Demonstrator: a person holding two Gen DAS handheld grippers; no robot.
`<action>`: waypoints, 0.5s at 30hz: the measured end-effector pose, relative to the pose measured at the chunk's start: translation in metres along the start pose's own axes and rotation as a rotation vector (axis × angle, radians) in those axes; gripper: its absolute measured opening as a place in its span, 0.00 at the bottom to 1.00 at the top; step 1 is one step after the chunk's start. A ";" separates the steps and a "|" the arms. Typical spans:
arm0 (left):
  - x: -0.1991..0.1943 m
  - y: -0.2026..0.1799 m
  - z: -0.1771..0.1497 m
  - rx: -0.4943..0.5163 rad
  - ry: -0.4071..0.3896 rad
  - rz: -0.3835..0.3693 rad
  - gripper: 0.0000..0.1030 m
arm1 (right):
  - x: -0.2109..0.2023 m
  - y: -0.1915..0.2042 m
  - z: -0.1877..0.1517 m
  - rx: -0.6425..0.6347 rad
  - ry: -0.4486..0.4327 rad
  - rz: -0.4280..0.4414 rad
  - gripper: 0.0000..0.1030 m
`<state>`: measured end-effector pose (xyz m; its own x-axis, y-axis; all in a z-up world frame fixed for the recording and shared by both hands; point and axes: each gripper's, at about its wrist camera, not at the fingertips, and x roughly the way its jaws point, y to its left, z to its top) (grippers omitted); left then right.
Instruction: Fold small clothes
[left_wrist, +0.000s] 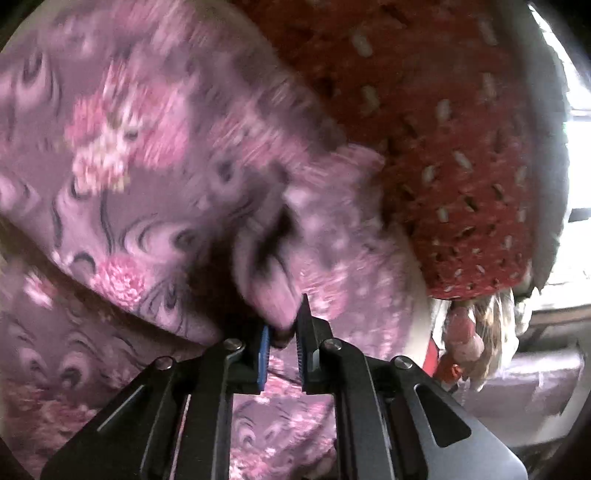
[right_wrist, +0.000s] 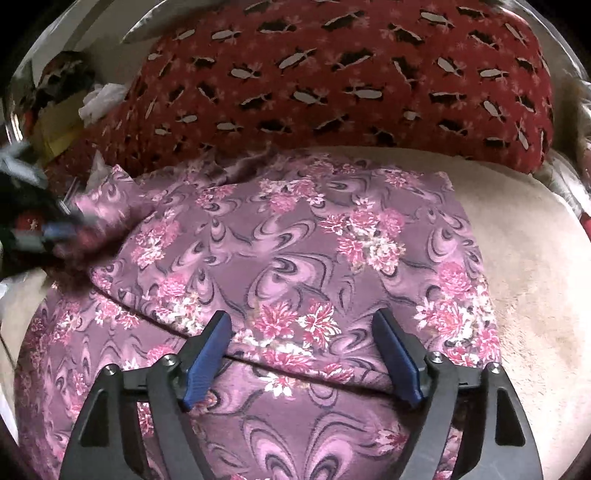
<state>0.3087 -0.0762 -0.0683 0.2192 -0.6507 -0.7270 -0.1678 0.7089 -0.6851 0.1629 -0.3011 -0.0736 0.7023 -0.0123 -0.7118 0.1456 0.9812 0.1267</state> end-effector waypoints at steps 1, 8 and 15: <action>0.000 0.005 -0.002 -0.016 -0.004 -0.015 0.08 | 0.000 0.001 0.000 -0.004 0.001 -0.003 0.80; -0.077 0.043 -0.023 -0.078 -0.181 -0.094 0.53 | -0.003 0.005 0.006 -0.025 0.027 -0.021 0.81; -0.105 0.089 -0.014 -0.154 -0.339 -0.007 0.59 | -0.026 0.069 0.035 -0.025 -0.058 0.094 0.81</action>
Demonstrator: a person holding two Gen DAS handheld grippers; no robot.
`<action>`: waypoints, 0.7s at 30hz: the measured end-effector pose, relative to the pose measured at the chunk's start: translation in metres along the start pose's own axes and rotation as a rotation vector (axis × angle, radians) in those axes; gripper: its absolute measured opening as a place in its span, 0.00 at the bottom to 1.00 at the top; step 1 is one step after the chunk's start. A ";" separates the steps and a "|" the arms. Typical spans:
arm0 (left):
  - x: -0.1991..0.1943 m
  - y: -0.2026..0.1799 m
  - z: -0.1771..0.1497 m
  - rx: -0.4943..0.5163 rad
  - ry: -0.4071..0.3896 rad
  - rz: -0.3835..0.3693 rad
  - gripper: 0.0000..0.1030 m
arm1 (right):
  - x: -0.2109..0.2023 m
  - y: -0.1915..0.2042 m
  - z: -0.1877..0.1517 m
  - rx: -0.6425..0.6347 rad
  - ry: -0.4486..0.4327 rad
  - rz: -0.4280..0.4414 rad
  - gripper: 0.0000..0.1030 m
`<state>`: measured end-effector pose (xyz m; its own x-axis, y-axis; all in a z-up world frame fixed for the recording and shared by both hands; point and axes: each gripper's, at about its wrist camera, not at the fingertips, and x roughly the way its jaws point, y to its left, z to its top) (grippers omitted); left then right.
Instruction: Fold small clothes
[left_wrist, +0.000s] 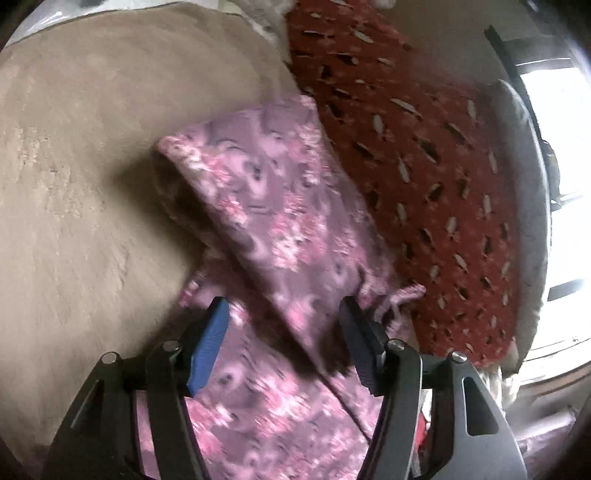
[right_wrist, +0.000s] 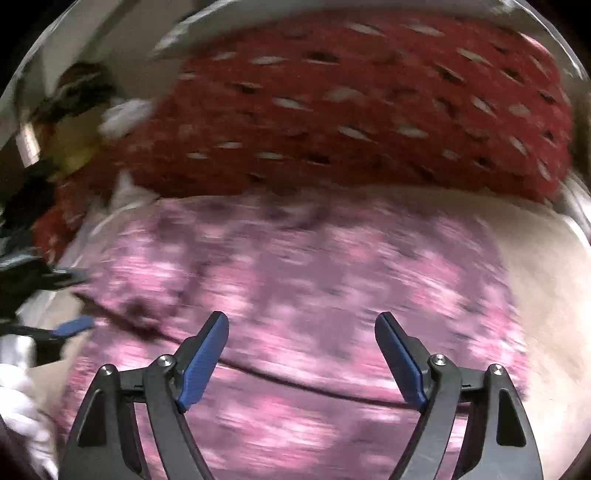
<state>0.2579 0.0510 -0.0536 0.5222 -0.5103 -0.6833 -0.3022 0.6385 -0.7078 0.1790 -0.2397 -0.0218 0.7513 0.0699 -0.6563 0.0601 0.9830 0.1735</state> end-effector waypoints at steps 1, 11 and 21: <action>0.005 0.006 0.003 -0.015 0.012 0.002 0.59 | 0.003 0.019 0.003 -0.037 0.002 0.023 0.81; 0.018 0.010 -0.003 -0.034 0.034 -0.011 0.59 | 0.065 0.091 0.016 -0.059 0.073 0.104 0.38; 0.024 -0.007 -0.009 0.003 0.019 0.030 0.59 | 0.010 -0.029 0.012 0.263 -0.071 0.217 0.06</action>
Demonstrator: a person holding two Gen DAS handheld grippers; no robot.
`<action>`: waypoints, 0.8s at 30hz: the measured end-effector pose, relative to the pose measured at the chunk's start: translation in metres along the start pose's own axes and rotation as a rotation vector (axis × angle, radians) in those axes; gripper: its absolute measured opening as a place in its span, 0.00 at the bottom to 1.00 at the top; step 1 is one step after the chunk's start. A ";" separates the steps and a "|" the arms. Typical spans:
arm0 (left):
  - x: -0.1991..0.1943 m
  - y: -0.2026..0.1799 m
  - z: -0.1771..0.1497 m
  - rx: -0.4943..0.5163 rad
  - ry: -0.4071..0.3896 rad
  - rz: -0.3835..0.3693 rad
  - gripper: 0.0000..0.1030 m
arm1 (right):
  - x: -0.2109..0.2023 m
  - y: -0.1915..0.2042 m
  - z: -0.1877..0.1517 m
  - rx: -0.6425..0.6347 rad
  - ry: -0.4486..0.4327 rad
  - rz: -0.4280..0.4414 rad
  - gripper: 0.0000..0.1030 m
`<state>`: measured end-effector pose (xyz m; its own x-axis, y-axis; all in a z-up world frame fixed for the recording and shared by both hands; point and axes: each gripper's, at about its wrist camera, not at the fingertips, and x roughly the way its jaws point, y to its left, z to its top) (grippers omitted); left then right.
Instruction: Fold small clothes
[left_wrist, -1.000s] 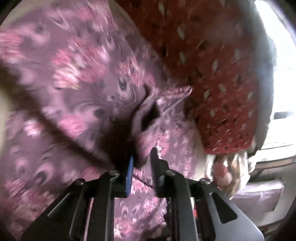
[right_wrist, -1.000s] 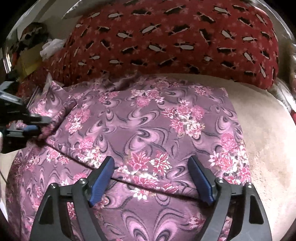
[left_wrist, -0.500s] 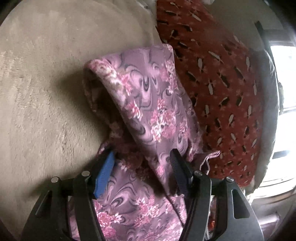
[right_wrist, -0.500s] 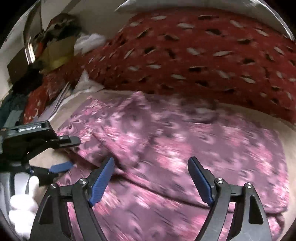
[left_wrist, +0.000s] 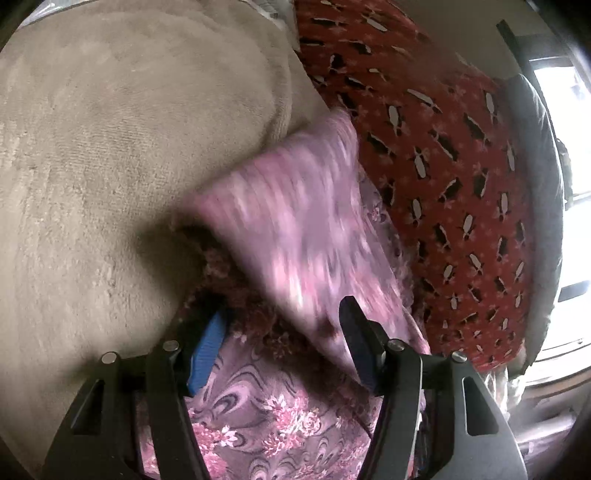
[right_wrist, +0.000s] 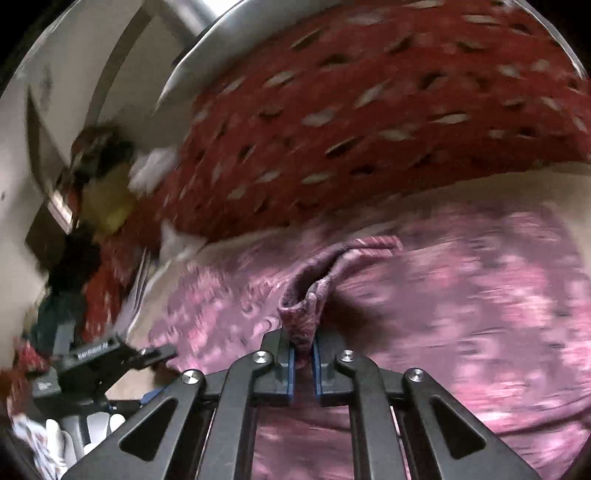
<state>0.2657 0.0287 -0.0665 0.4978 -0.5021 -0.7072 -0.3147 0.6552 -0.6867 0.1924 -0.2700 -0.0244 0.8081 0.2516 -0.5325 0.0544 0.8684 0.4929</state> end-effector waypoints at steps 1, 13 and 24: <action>0.001 -0.001 -0.001 0.002 0.002 0.002 0.59 | -0.006 -0.011 0.002 0.022 -0.008 -0.010 0.06; 0.005 -0.010 -0.007 0.035 -0.023 0.055 0.60 | -0.044 -0.133 -0.011 0.334 -0.024 -0.071 0.19; 0.018 -0.027 -0.011 0.153 -0.025 0.168 0.54 | -0.056 -0.137 0.021 0.293 -0.168 -0.054 0.06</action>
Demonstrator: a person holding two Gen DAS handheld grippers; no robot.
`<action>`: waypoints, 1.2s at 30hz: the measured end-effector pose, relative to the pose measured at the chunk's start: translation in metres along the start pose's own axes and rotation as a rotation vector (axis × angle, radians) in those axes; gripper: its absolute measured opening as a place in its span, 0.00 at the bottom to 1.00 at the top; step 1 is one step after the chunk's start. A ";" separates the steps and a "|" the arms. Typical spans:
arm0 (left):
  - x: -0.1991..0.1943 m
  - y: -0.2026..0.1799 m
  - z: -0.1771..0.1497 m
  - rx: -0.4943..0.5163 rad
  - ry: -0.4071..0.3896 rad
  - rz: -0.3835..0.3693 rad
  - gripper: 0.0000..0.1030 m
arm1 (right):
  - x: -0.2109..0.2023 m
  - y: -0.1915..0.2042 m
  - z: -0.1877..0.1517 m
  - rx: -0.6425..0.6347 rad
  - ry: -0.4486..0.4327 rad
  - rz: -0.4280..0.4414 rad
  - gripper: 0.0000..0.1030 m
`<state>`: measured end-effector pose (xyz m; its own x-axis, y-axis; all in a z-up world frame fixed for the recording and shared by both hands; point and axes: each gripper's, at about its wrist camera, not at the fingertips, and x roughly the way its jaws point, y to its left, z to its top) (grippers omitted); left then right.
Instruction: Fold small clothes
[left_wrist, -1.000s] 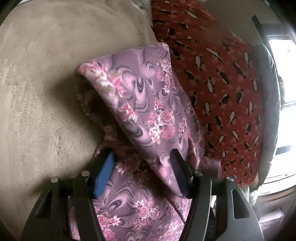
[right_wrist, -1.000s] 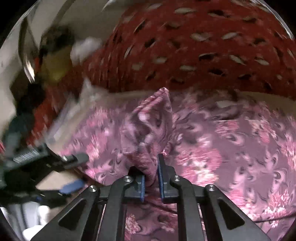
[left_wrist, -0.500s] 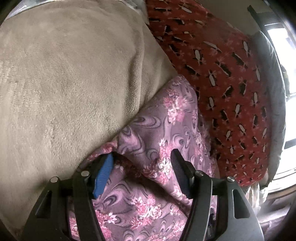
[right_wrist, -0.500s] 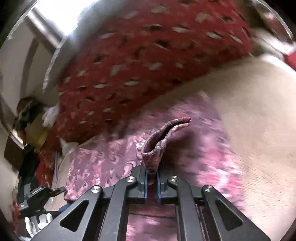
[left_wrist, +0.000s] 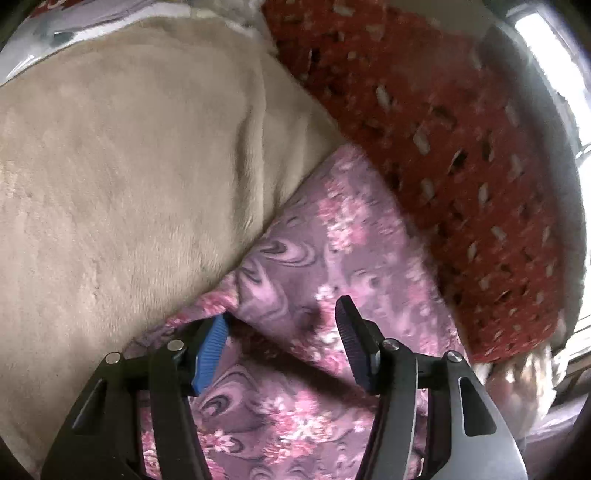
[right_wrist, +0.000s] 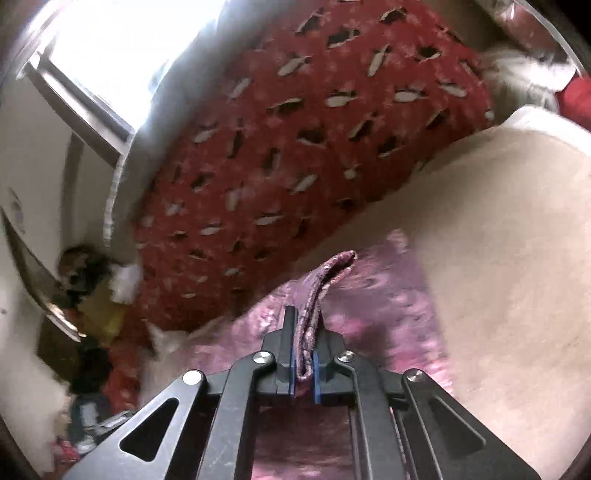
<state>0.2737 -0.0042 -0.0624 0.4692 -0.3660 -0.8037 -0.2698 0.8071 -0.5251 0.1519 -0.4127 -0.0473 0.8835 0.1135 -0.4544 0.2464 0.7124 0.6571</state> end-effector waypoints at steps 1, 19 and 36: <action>0.002 -0.002 0.000 0.023 0.005 0.026 0.54 | 0.009 -0.005 -0.003 -0.012 0.042 -0.056 0.07; 0.026 -0.066 -0.041 0.348 0.045 0.141 0.66 | 0.001 -0.002 -0.060 -0.240 0.098 -0.152 0.28; -0.039 -0.026 -0.139 0.575 0.203 0.250 0.68 | -0.058 0.006 -0.125 -0.418 0.427 -0.216 0.49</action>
<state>0.1453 -0.0753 -0.0561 0.2673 -0.1702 -0.9485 0.1689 0.9773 -0.1278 0.0522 -0.3284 -0.0915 0.5738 0.1419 -0.8066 0.1487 0.9504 0.2730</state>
